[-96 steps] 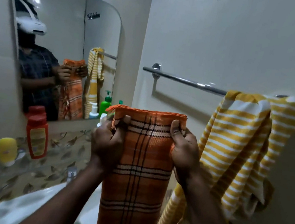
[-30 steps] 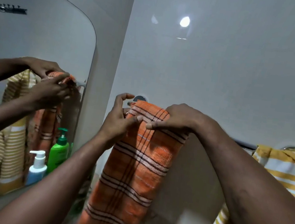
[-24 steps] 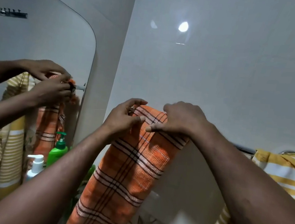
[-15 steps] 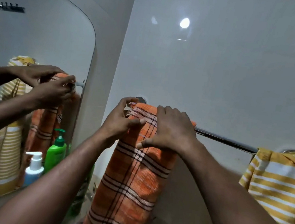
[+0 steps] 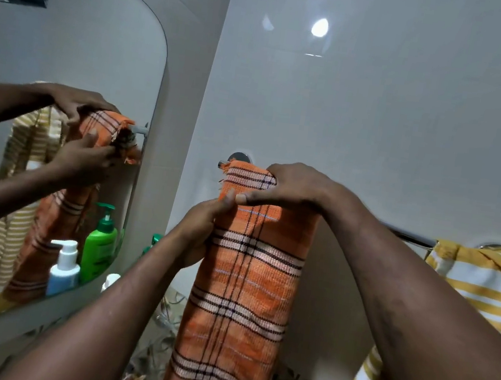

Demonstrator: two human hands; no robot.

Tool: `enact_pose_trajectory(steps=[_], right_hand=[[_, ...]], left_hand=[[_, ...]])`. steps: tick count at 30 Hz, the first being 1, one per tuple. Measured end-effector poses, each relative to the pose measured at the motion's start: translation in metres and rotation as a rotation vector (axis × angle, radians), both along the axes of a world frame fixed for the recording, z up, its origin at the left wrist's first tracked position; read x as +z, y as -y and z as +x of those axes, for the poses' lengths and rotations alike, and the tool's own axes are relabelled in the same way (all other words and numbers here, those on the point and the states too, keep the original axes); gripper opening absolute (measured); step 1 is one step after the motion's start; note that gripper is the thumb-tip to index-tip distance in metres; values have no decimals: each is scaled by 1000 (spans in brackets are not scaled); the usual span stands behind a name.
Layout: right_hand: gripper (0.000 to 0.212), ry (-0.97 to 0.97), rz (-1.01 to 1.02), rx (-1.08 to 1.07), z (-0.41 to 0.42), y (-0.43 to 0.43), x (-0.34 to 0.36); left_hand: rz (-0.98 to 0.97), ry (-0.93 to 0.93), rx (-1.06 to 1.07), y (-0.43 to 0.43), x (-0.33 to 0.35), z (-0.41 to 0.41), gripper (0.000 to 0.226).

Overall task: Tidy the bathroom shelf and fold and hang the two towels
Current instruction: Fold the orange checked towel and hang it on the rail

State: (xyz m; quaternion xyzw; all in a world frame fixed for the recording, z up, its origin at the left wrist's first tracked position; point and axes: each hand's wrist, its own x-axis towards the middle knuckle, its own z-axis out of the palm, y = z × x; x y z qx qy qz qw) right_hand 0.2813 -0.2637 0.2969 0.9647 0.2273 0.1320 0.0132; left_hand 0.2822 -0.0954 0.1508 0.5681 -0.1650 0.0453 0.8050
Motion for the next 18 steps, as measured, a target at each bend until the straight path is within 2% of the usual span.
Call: enact_pose_trajectory(steps=[2,3,8,12,14,18], right_hand=[[87,19,-13,4,-1,2,-2],[88,30,-23,4,-2,3,-2],[92,92,-78,12,1,5,-3],[98,179,-137,-19,5,7,-4],[95,197,-162,-31,7,6,-6],[76,173,-185,-46,10,2,-7]], left_hand=[[-70,-34,-40,-5,1,1,57],[-62,-43,-50,-7,2,0,56],[139,-31,-114,-12,6,-8,18],[160,-11,-47,-18,10,-8,13],[175,7,-20,-19,7,-8,12],[203,48,49,-16,6,-12,25]])
